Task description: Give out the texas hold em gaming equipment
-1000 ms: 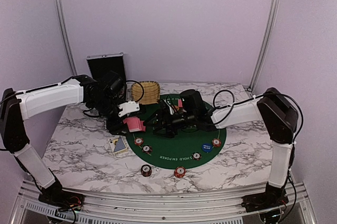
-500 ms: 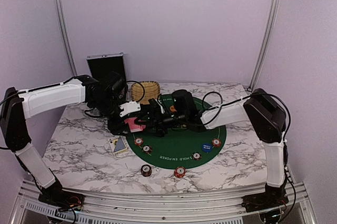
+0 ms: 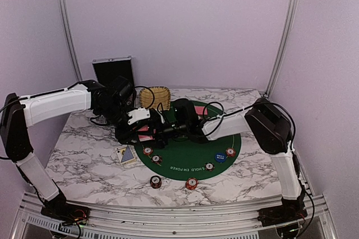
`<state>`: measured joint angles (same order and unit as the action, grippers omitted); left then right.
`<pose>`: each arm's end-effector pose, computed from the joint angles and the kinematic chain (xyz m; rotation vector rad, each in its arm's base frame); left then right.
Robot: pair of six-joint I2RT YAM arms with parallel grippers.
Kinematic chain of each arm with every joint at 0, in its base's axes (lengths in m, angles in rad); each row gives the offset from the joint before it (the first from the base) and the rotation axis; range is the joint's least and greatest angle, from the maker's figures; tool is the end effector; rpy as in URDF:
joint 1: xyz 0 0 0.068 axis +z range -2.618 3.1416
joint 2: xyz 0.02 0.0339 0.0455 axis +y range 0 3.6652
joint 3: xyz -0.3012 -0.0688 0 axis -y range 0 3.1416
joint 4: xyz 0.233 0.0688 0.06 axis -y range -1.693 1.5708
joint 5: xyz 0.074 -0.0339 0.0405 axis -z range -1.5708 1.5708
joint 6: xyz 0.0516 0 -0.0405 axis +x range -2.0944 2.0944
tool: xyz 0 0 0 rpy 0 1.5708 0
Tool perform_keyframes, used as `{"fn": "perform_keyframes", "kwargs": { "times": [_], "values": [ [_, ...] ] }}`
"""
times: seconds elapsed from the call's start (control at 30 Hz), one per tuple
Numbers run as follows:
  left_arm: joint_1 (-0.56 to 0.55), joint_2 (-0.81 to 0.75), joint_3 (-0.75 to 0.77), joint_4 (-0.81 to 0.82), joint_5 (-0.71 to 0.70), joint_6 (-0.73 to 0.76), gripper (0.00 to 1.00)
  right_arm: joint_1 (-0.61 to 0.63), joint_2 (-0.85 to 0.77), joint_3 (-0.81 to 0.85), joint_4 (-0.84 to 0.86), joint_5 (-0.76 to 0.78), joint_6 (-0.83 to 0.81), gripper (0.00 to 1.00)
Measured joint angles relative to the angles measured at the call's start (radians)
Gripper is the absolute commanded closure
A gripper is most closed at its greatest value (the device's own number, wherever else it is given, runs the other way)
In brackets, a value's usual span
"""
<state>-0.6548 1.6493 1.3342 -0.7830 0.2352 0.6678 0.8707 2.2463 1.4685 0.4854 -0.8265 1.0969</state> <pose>0.2626 -0.2168 0.2880 1.6881 2.0464 -0.3091 0.3065 0.4227 0.1964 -0.4769 2.3288 1.9476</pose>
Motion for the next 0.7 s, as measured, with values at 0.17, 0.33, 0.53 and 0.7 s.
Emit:
{"fn": "perform_keyframes", "kwargs": {
  "times": [0.17, 0.33, 0.53, 0.7],
  "values": [
    [0.0, 0.0, 0.0, 0.0, 0.0, 0.0, 0.81, 0.004, 0.046, 0.032, 0.048, -0.003, 0.048, 0.01],
    [0.0, 0.0, 0.0, 0.0, 0.0, 0.0, 0.81, 0.004, 0.06, 0.044, 0.035, 0.0, 0.056, 0.03],
    [0.0, 0.0, -0.001, 0.0, 0.0, 0.0, 0.81, -0.002, 0.057, 0.043, 0.018, 0.018, 0.045, 0.06],
    [-0.001, 0.0, -0.002, 0.0, 0.0, 0.0, 0.81, -0.011, 0.022, 0.004, 0.009, 0.035, 0.026, 0.09]
  ]
}}
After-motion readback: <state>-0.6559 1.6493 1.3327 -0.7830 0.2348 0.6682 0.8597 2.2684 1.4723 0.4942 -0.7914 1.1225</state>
